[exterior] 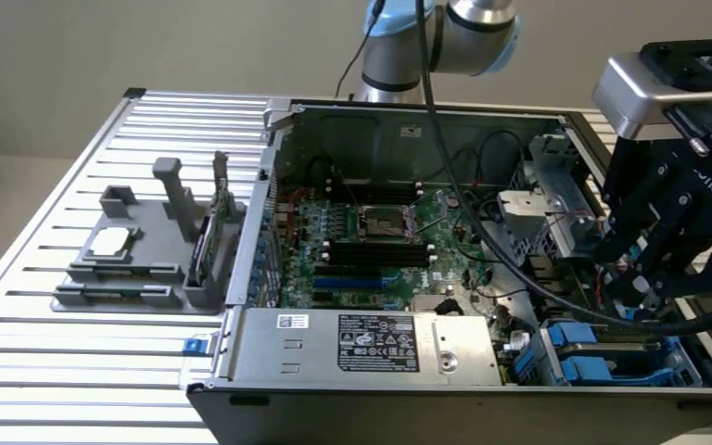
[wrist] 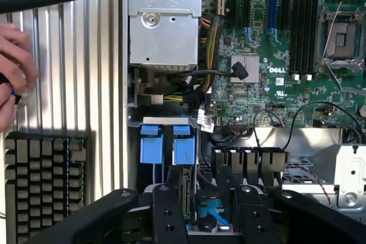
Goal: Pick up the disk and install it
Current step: 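Insert the disk into the insertion slot, then insert the first disk wire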
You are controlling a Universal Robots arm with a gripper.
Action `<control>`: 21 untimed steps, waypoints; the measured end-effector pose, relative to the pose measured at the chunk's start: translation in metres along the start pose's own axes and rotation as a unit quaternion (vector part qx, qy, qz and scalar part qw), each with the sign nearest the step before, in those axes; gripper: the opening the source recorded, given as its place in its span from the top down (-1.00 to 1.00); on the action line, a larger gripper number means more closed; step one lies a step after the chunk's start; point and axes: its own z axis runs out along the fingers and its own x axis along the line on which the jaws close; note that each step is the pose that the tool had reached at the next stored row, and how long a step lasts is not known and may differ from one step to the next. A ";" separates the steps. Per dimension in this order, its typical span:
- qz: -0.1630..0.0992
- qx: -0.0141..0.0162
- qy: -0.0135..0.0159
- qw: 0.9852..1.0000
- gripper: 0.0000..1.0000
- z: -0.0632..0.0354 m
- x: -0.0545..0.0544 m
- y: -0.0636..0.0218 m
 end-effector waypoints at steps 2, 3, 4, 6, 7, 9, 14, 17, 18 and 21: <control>0.000 0.000 0.001 1.000 0.18 -0.0012 -0.001 -0.0022; 0.000 0.000 0.001 1.000 0.18 -0.0018 -0.001 -0.0046; 0.000 0.000 0.001 1.000 0.23 -0.0024 -0.002 -0.0076; 0.000 0.000 0.002 1.000 0.37 -0.0040 -0.002 -0.0137; 0.000 0.000 0.002 1.000 0.37 -0.0045 -0.002 -0.0167; 0.000 0.000 0.003 1.000 0.37 -0.0057 -0.002 -0.0234; 0.000 0.000 0.003 1.000 0.37 -0.0060 -0.002 -0.0294; 0.000 0.000 0.003 1.000 0.37 -0.0061 -0.002 -0.0294; 0.000 0.000 0.003 1.000 0.37 -0.0061 -0.002 -0.0295; 0.000 0.000 0.003 1.000 0.37 -0.0060 -0.002 -0.0295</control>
